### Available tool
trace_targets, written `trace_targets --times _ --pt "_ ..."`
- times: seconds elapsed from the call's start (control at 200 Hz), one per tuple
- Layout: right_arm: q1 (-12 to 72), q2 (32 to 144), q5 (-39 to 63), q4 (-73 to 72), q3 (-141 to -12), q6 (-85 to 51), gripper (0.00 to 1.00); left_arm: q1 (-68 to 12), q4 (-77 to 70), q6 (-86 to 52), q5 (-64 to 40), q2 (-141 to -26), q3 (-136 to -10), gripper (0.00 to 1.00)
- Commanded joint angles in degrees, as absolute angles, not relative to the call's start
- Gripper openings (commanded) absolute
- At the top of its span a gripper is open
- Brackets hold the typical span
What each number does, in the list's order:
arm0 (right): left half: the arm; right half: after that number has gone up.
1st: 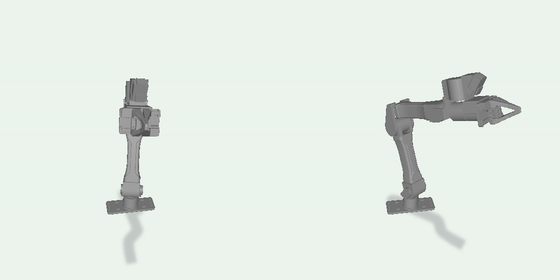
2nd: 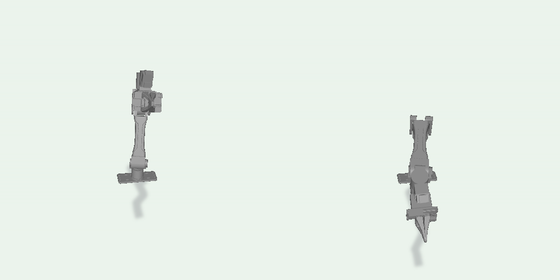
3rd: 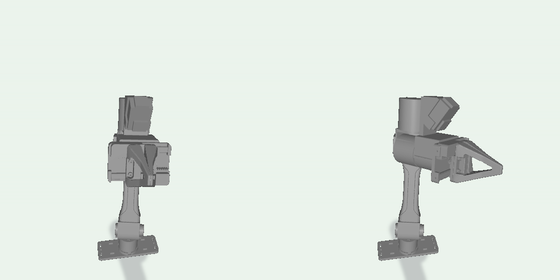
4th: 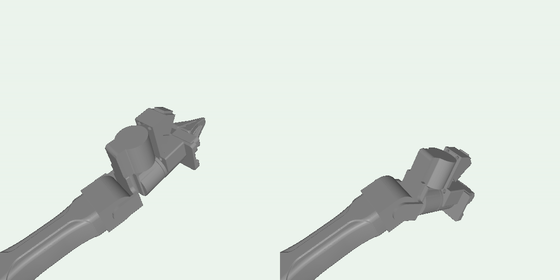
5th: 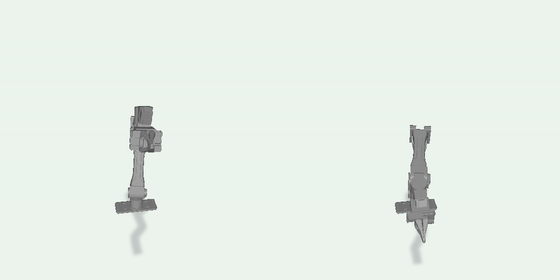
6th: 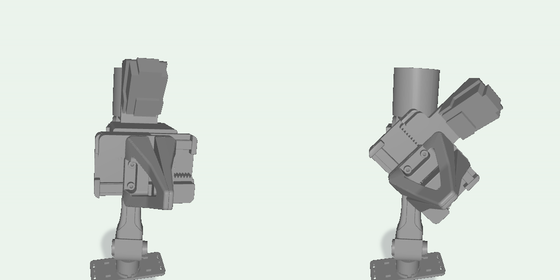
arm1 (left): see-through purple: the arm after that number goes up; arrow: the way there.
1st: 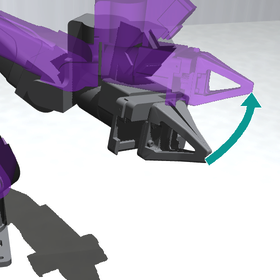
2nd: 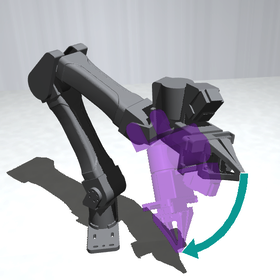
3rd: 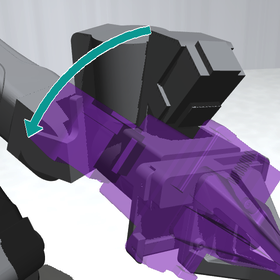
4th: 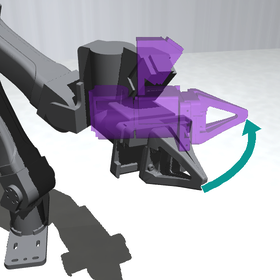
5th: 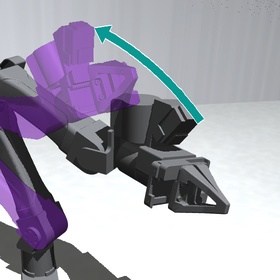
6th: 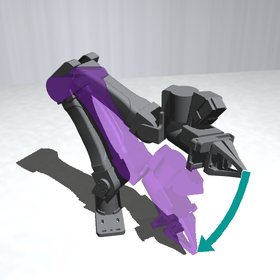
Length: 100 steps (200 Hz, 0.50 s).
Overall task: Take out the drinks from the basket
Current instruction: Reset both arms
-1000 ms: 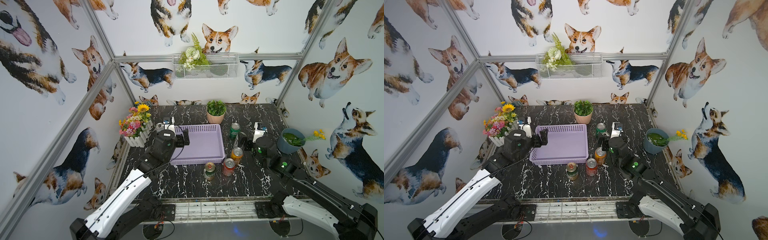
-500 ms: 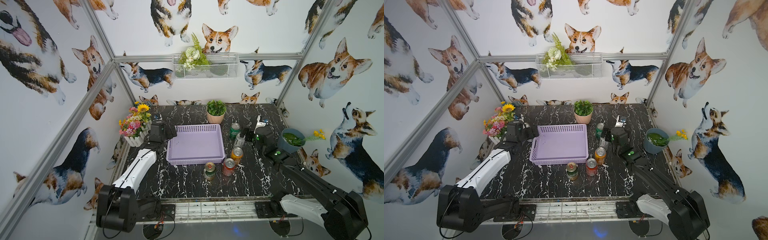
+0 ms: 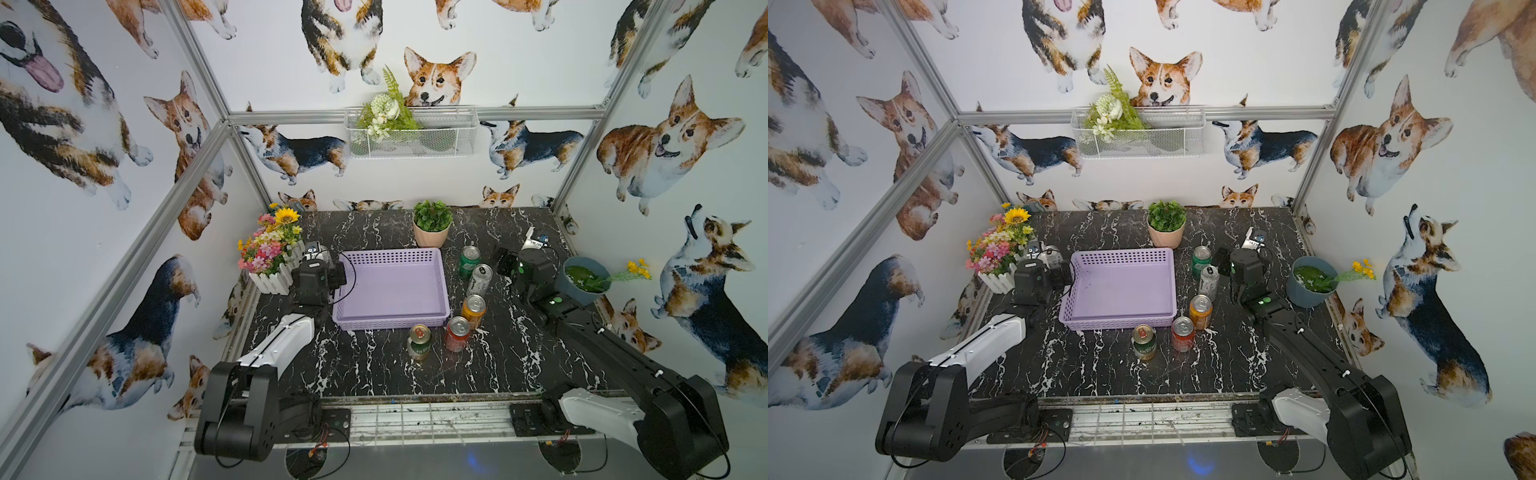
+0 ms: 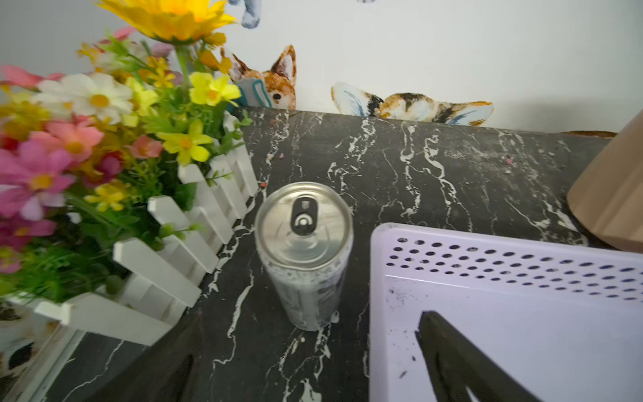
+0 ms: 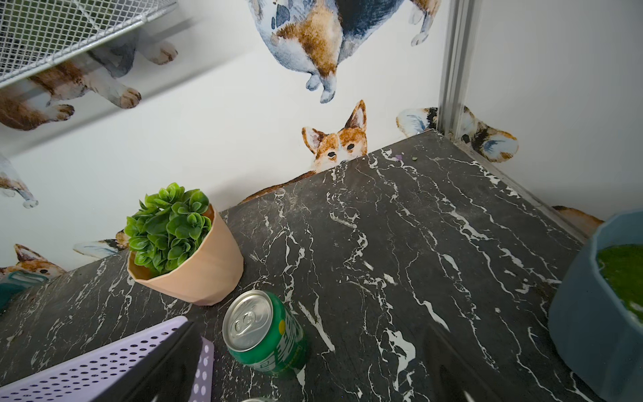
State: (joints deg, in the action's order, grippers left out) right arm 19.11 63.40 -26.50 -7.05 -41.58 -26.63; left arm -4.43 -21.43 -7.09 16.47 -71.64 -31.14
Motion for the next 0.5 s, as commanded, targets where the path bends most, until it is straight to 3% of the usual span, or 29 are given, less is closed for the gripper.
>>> trace_targets --times 0.0,0.495 --pt "19.17 62.55 -27.38 -10.92 -40.83 -25.48 1.00 -3.69 -34.65 -2.20 18.45 -70.80 -25.83 1.00" --pt "19.16 60.55 -28.00 -13.61 -37.54 -24.61 1.00 1.58 -50.94 -5.97 10.56 -80.92 -20.45 1.00"
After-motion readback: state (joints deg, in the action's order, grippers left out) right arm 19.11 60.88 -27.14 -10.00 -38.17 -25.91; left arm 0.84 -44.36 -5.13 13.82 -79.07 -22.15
